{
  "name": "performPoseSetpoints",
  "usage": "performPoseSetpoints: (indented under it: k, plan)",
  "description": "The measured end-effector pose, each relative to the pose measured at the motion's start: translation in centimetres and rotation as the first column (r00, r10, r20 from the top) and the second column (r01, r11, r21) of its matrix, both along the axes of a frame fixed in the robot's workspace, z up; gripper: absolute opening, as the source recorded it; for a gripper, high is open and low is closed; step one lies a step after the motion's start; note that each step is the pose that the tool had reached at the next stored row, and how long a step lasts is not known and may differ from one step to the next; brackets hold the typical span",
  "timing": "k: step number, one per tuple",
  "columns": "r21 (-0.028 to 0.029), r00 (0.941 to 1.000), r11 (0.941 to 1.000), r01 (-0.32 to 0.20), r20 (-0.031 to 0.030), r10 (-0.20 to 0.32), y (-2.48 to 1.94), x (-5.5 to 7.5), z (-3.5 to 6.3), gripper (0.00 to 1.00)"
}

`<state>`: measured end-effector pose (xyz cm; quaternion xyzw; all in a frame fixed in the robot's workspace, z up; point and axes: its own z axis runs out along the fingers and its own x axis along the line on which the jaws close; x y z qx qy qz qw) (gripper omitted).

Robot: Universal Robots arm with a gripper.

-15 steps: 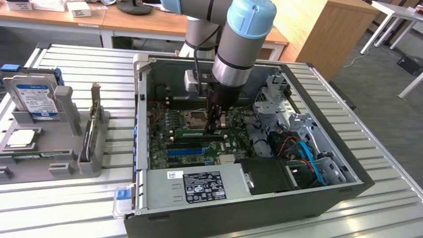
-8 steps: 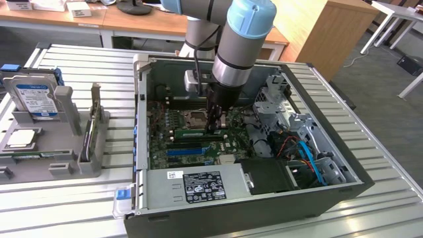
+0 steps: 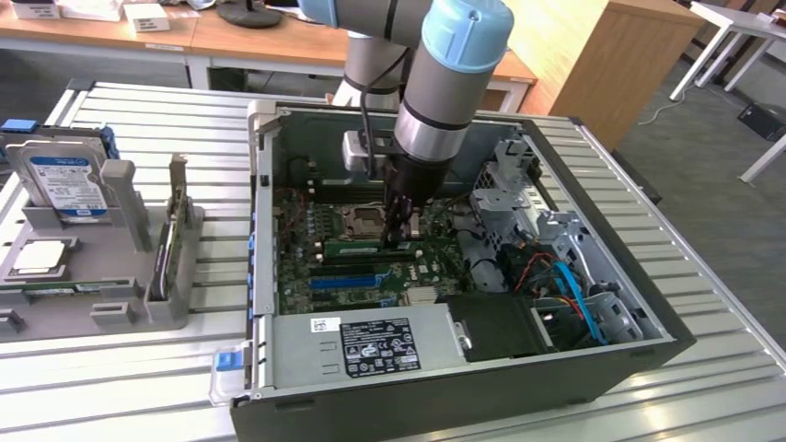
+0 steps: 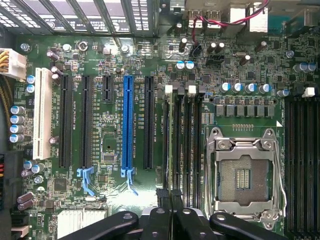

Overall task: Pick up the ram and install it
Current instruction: 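Insert the ram into the slot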

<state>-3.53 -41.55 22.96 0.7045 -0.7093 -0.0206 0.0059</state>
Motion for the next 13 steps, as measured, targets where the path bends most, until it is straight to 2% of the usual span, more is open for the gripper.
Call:
performPoseSetpoints:
  k: [13]
  plan:
    - [0.0001, 1.0, 1.0, 0.0, 0.0, 0.0, -0.07, 0.01, -0.11, 0.12]
